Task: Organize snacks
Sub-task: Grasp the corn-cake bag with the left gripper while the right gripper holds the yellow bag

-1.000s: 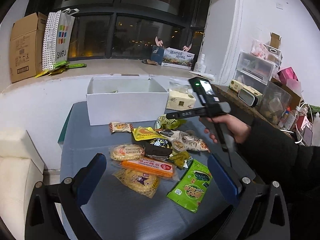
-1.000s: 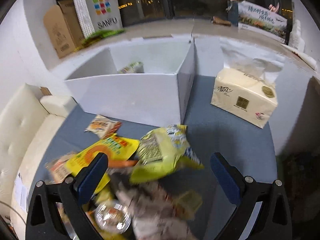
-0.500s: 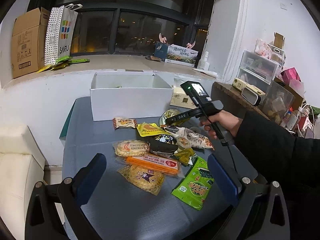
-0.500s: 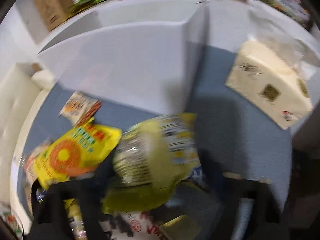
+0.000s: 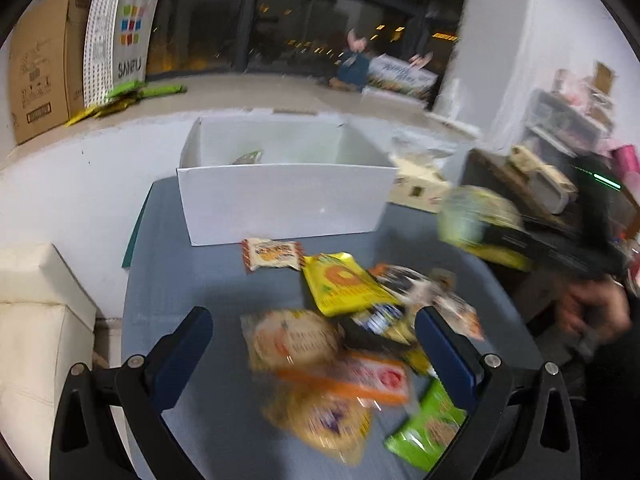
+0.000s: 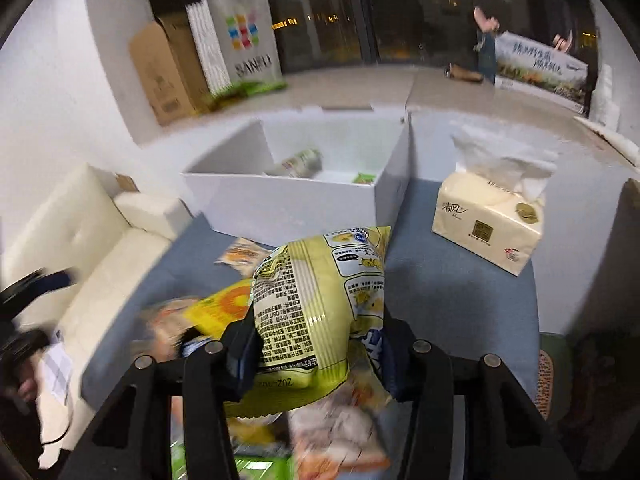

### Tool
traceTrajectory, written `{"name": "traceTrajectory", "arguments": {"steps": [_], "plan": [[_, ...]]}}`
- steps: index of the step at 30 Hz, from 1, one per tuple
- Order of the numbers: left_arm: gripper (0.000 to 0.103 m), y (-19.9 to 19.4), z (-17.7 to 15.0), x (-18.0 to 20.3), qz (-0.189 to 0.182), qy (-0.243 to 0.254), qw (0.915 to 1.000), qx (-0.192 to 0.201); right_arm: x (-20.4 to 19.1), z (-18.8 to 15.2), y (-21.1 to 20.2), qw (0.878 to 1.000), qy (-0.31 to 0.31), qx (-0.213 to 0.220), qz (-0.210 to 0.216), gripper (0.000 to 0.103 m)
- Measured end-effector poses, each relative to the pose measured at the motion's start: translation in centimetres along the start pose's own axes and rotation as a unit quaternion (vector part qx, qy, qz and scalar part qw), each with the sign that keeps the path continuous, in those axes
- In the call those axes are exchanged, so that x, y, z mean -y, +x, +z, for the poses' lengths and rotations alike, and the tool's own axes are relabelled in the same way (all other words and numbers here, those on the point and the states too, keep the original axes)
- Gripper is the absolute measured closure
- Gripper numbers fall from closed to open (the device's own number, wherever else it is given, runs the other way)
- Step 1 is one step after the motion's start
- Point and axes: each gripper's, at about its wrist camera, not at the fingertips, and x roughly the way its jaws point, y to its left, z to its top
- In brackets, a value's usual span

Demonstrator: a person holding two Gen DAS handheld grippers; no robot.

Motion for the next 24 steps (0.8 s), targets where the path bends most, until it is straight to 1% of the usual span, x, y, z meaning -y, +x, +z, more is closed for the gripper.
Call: {"name": "traceTrajectory", "arguments": {"steps": [2, 4, 5, 8, 11, 13, 14, 16, 18, 19, 20, 21, 22, 24], "plan": [[0.0, 2.8, 1.6, -0.3, 0.007, -0.005, 0.9997, -0.021, -0.5, -0.9, -1.8, 1.0, -0.001, 0.015, 0.008, 0.05], [0.0, 5.5, 2.9, -0.9, 0.009, -0.02, 0.9988, -0.045, -1.0, -2.0, -4.0, 0.999, -0.005, 0.03, 0.013, 0.05], [0.0, 7.3, 3.7, -1.3, 0.023, -0.033, 0.9974, -0.06, -1.2, -2.7, -5.0, 0.999, -0.003, 0.036, 0.017, 0.05], [0.0, 11.4, 5.2, -1.9, 0.046, -0.049, 0.9936, -0.09, -1.4, -4.3, -7.8, 0.998, 0.012, 0.053, 0.031, 0.049], [0.001, 15.3, 6.3, -1.7, 0.065, -0.039, 0.99, -0.119, -1.4, -5.5, -9.0, 0.997, 0.02, 0.061, 0.038, 0.049], [0.001, 17.1, 6.6, -1.5, 0.069, -0.025, 0.9884, -0.133, -1.2, -6.3, -9.5, 0.997, 0.025, 0.063, 0.035, 0.049], [0.003, 18.0, 6.7, -1.4, 0.077, -0.015, 0.9872, -0.139, -1.0, -6.7, -9.7, 0.997, 0.03, 0.064, 0.037, 0.049], [0.004, 19.1, 6.7, -1.3, 0.096, -0.009, 0.9849, -0.144, -0.6, -7.5, -10.0, 0.997, 0.035, 0.063, 0.038, 0.049], [0.005, 20.1, 6.4, -1.4, 0.099, -0.014, 0.9835, -0.15, -0.1, -8.1, -10.1, 0.997, 0.039, 0.062, 0.037, 0.049], [0.009, 20.6, 6.2, -1.5, 0.1, -0.017, 0.9822, -0.158, 0.2, -8.3, -10.1, 0.996, 0.044, 0.062, 0.04, 0.049], [0.016, 21.2, 5.9, -1.6, 0.104, -0.018, 0.9802, -0.167, 0.5, -8.6, -10.2, 0.996, 0.049, 0.062, 0.042, 0.049], [0.02, 21.6, 5.8, -1.6, 0.108, -0.017, 0.9789, -0.172, 0.7, -8.8, -10.1, 0.996, 0.052, 0.061, 0.042, 0.049], [0.021, 21.8, 5.8, -1.7, 0.109, -0.016, 0.9781, -0.176, 0.9, -9.0, -10.1, 0.996, 0.055, 0.06, 0.042, 0.049], [0.03, 21.8, 5.8, -1.8, 0.106, -0.016, 0.9793, -0.172, 1.3, -9.4, -9.7, 0.995, 0.064, 0.055, 0.044, 0.049]]}}
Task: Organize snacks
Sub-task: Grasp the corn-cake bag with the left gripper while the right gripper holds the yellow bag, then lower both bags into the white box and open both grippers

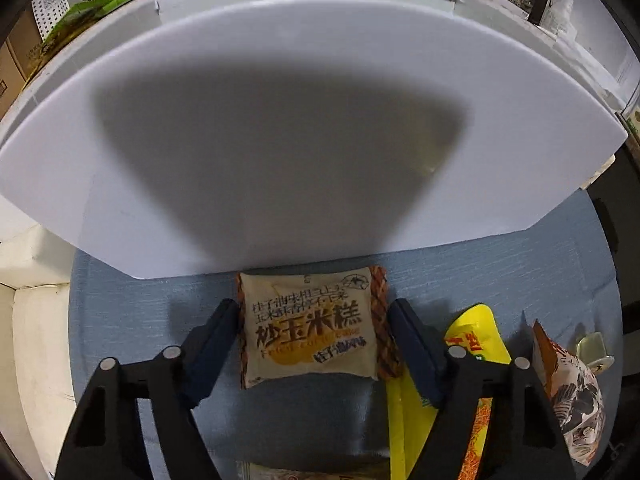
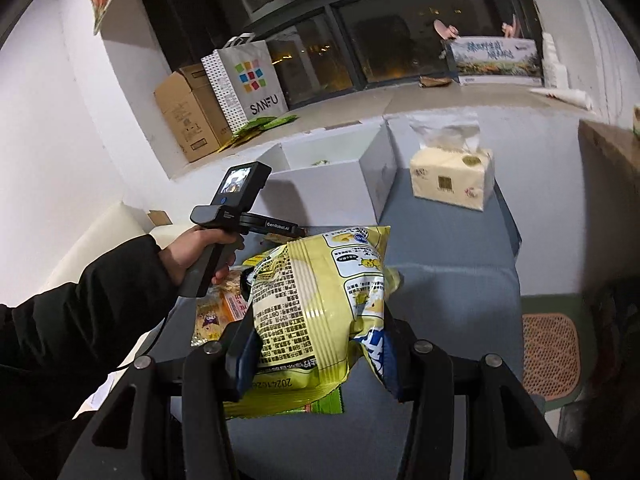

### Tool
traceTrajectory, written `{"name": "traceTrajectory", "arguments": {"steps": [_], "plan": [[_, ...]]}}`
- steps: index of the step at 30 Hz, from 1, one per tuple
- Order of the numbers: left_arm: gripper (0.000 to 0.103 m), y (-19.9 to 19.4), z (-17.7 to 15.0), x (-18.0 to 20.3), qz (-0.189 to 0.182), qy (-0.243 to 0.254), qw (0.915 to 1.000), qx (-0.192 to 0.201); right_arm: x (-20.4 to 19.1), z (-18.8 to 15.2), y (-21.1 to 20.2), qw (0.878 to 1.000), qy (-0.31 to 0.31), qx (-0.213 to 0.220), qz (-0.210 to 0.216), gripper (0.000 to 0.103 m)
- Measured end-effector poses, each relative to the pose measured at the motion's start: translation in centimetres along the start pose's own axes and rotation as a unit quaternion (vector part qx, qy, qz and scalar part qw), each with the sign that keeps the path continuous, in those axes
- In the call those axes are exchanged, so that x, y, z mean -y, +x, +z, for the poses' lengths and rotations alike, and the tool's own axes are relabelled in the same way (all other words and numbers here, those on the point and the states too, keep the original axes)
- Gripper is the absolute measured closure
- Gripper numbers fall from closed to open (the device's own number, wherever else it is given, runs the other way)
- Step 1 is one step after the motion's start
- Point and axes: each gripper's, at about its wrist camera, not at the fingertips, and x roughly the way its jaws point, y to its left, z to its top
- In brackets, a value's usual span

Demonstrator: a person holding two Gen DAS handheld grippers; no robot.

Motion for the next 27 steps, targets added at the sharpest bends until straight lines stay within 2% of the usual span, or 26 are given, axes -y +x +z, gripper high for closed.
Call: {"name": "traceTrajectory", "arguments": {"steps": [2, 5, 9, 11, 16, 20, 23, 27], "plan": [[0.04, -0.1, 0.0, -0.2, -0.001, 0.002, 1.0, 0.008, 0.2, -0.3, 0.3, 1.0, 0.003, -0.005, -0.001, 0.049], [0.041, -0.9, -1.2, -0.8, -0.021, -0.004, 0.9996, 0.021, 0.4, -0.7, 0.5, 1.0, 0.005, -0.009, -0.002, 0.049], [0.041, -4.2, -2.9, -1.6, -0.039, -0.003, 0.9964, 0.075, 0.1, -0.9, 0.5, 1.0, 0.003, -0.007, 0.001, 0.049], [0.041, -6.9, -4.3, -2.1, -0.057, -0.007, 0.9922, 0.11, 0.0, -1.0, 0.6, 1.0, 0.004, -0.007, 0.002, 0.049], [0.041, -14.1, -8.4, -3.4, -0.088, -0.015, 0.9756, 0.201, -0.7, -0.8, 1.1, 1.0, 0.001, -0.002, 0.003, 0.049], [0.041, -21.6, -13.2, -3.8, -0.118, -0.019, 0.9546, 0.273, -1.8, -0.1, 1.6, 1.0, -0.008, 0.013, 0.006, 0.049], [0.041, -25.1, -15.7, -3.6, -0.133, -0.011, 0.9438, 0.302, -2.7, 1.1, 2.2, 1.0, -0.011, 0.027, 0.01, 0.049], [0.041, -27.8, -15.9, -3.7, -0.129, 0.009, 0.9371, 0.324, -3.6, 3.3, 3.6, 0.999, -0.018, 0.035, 0.02, 0.049]]}}
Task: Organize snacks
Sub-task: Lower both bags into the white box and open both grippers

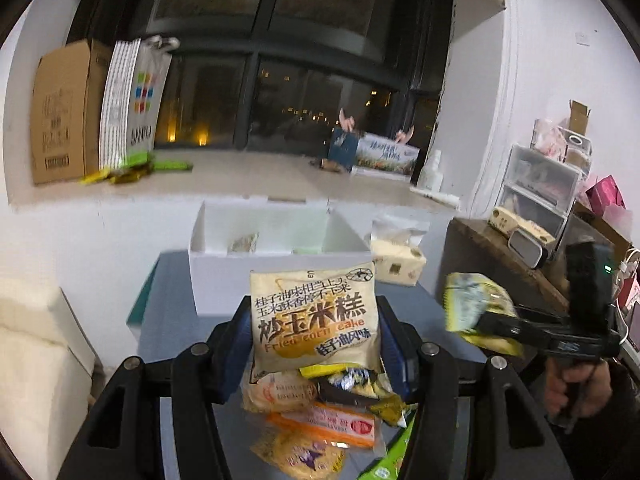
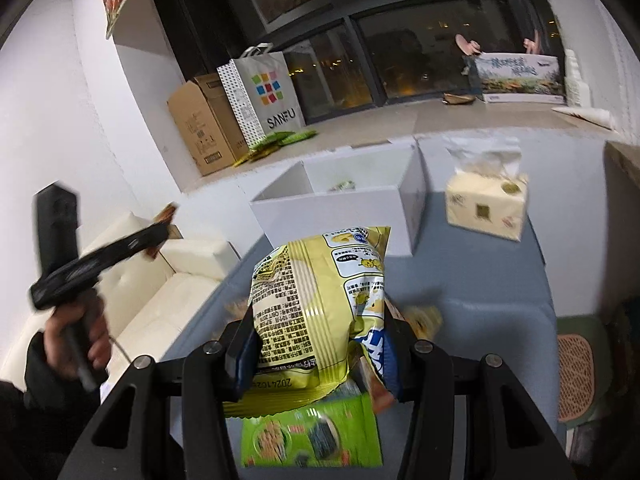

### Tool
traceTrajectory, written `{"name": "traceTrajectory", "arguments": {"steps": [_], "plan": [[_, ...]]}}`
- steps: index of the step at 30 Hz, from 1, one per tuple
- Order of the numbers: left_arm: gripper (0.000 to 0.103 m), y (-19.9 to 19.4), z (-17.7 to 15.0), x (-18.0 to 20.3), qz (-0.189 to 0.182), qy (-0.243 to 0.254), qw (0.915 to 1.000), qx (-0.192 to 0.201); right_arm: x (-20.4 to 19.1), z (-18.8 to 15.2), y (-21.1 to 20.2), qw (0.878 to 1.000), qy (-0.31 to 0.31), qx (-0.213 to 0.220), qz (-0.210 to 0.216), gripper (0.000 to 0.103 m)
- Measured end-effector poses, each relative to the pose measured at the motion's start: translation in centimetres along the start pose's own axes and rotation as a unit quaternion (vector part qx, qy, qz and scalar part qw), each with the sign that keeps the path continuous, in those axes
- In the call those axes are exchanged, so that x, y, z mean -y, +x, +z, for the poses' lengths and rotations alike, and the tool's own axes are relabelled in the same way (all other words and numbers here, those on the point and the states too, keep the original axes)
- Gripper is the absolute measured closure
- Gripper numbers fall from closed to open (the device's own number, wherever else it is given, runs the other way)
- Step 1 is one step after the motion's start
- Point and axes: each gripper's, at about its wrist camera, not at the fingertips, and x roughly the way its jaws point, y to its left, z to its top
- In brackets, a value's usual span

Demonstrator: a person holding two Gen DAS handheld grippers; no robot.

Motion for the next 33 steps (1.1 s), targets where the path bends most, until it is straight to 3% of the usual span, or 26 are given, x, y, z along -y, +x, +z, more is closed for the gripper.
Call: {"name": "traceTrajectory", "arguments": {"steps": [4, 6, 12, 19, 21, 23, 24, 25, 27, 33], "plan": [[0.041, 2.5, 3.4, -2.1, -0.004, -0.008, 0.9999, 0.011, -0.7, 3.5, 2.5, 1.0, -0.012, 0.007, 0.001, 0.049], [0.041, 5.9, 5.9, -3.7, -0.019, -0.011, 0.9998, 0.0, -0.7, 5.7, 4.0, 1.0, -0.009, 0.011, 0.003, 0.049], [0.041, 17.9, 11.1, -8.2, 0.002, -0.022, 0.9981, -0.057, 0.4, 13.4, 11.1, 1.0, -0.009, 0.001, -0.027, 0.049], [0.039, 26.6, 12.3, -10.8, 0.034, -0.026, 0.9931, -0.11, 4.2, 19.0, 20.1, 0.996, 0.017, -0.05, -0.077, 0.049], [0.029, 27.9, 12.2, -11.3, 0.047, -0.025, 0.9914, -0.119, 5.2, 19.7, 21.8, 0.994, 0.022, -0.062, -0.085, 0.049], [0.0, 28.6, 11.9, -11.8, 0.072, -0.026, 0.9886, -0.13, 5.9, 20.1, 22.7, 0.994, 0.02, -0.066, -0.091, 0.047], [0.0, 28.6, 11.7, -12.1, 0.073, -0.031, 0.9879, -0.133, 6.3, 20.3, 23.1, 0.994, 0.026, -0.066, -0.089, 0.041], [0.0, 28.7, 11.4, -12.4, 0.075, -0.038, 0.9863, -0.141, 6.5, 20.3, 23.2, 0.993, 0.03, -0.062, -0.091, 0.02], [0.0, 28.3, 11.1, -12.6, 0.087, -0.033, 0.9858, -0.14, 7.0, 20.4, 23.0, 0.992, 0.043, -0.05, -0.105, 0.0], [0.0, 26.1, 10.8, -12.4, 0.088, -0.035, 0.9873, -0.128, 6.7, 20.2, 22.5, 0.994, 0.033, -0.051, -0.086, 0.0]]}}
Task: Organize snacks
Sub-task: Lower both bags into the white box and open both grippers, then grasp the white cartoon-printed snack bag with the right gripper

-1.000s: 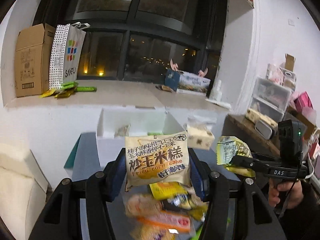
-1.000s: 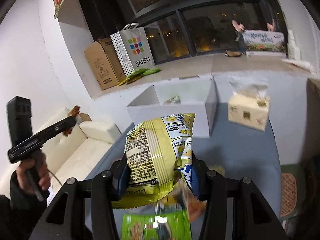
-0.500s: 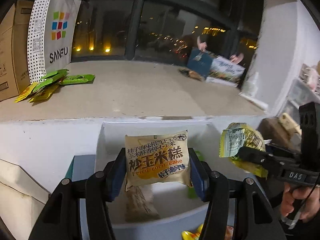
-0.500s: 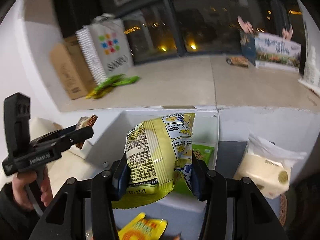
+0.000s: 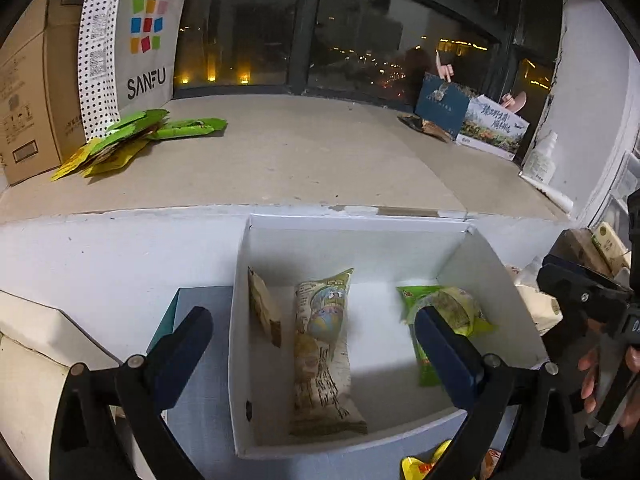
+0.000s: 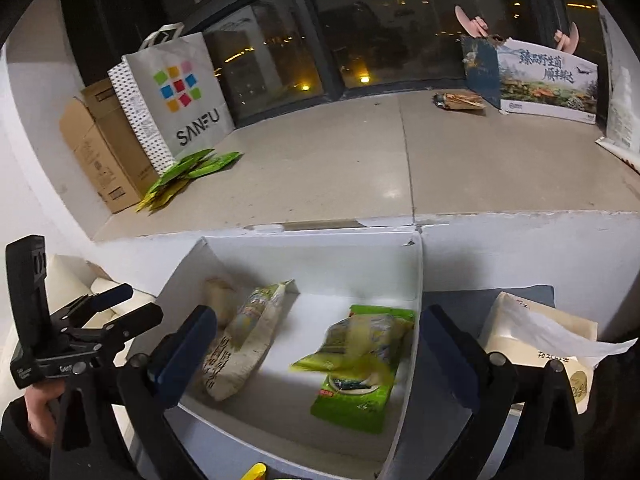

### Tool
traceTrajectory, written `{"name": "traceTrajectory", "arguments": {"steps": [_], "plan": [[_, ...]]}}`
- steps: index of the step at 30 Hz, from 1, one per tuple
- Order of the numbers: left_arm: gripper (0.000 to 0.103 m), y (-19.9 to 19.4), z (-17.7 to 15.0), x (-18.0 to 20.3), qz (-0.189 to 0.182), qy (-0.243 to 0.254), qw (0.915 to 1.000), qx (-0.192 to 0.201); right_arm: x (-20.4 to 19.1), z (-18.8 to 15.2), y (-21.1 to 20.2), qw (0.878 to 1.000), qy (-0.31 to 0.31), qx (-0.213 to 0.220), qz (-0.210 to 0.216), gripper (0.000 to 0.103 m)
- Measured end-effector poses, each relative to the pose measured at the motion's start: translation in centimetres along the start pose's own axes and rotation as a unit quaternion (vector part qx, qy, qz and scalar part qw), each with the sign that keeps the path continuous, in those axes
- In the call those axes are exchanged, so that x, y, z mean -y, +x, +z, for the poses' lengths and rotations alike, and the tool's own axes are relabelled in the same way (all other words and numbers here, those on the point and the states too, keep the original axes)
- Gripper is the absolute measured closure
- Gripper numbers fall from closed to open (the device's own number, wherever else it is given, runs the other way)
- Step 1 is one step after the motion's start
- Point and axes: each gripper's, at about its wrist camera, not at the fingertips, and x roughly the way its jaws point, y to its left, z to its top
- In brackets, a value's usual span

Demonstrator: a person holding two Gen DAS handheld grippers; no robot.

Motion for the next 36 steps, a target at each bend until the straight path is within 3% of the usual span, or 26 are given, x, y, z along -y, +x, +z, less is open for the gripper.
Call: {"name": "traceTrajectory", "arguments": {"steps": [8, 16, 19, 22, 29, 36], "plan": [[0.0, -8.3, -4.2, 2.8, -0.026, 0.04, 0.9978, 0.045, -2.2, -2.4, -4.4, 0.999, -0.036, 0.022, 0.022, 0.0], [0.0, -19.6, -13.5, 6.3, -0.072, 0.055, 0.9902, 0.106, -4.4, -9.8, -14.2, 0.991, -0.095, 0.071, 0.058, 0.0], [0.0, -22.6, -16.9, 7.8, -0.07, 0.075, 0.9891, 0.106, -4.2, -13.2, -18.5, 0.988, -0.089, 0.094, 0.083, 0.0], [0.0, -25.4, -20.2, 9.2, -0.072, 0.082, 0.9883, 0.106, -3.9, -16.3, -21.7, 0.988, -0.092, 0.089, 0.086, 0.0], [0.0, -28.0, -25.0, 10.6, -0.085, 0.076, 0.9883, 0.101, -3.8, -24.3, -27.1, 0.986, -0.142, 0.081, 0.028, 0.0], [0.0, -27.4, -25.6, 9.4, -0.087, 0.041, 0.9919, 0.083, -2.6, -28.6, -25.3, 0.991, -0.129, 0.039, 0.01, 0.0]]}}
